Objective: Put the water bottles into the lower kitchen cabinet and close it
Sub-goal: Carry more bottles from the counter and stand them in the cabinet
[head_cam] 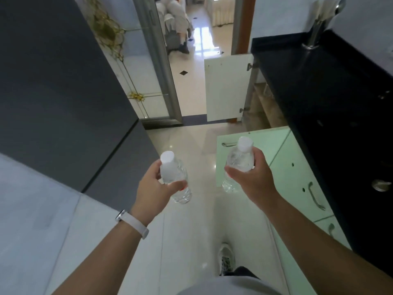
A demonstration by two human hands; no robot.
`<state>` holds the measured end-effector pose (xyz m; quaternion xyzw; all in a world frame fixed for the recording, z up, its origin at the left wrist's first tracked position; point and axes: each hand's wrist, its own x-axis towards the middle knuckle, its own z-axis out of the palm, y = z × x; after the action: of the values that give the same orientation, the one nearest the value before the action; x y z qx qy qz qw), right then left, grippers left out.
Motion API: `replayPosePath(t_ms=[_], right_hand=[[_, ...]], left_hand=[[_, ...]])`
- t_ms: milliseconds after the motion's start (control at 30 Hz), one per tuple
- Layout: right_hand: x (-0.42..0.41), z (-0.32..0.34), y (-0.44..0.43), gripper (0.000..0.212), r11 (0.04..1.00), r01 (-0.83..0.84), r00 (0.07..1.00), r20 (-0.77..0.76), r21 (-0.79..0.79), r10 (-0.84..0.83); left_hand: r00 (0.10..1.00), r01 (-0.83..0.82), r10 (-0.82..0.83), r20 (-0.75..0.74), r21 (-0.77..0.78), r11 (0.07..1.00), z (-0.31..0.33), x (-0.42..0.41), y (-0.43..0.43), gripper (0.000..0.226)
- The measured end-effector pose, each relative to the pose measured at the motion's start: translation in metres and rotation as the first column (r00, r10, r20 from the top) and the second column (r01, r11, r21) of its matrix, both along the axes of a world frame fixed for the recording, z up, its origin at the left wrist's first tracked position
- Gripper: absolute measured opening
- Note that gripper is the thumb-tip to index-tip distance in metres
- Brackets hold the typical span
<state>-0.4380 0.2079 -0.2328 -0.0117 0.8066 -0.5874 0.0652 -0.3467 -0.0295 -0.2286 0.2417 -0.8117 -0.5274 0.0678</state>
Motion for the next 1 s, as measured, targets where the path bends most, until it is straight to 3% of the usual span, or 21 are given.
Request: replayPosePath(t_ms=[533,900,1000], right_hand=[[-0.132,-0.005,-0.085,0.084,0.995,-0.073,0.997,0.031,0.062,0.071],[-0.236,0.000,-0.213,0.066,0.990,0.087,0.996,0.028,0.110,-0.090],[-0.259,0.006,-0.242,0.070,0.984,0.120,0.992,0.032,0.129,-0.126]], left_hand=[[0.998,-0.053,0.055,-0.031,0.057,0.997,-0.009,-0.114,-0.087,0.060],[0.989,0.146,-0.145,-0.016,0.164,0.976,-0.043,-0.259,-0.231,0.074],[0.982,0.190,-0.190,-0.020,0.190,0.963,-0.045,-0.300,-0.265,0.075]])
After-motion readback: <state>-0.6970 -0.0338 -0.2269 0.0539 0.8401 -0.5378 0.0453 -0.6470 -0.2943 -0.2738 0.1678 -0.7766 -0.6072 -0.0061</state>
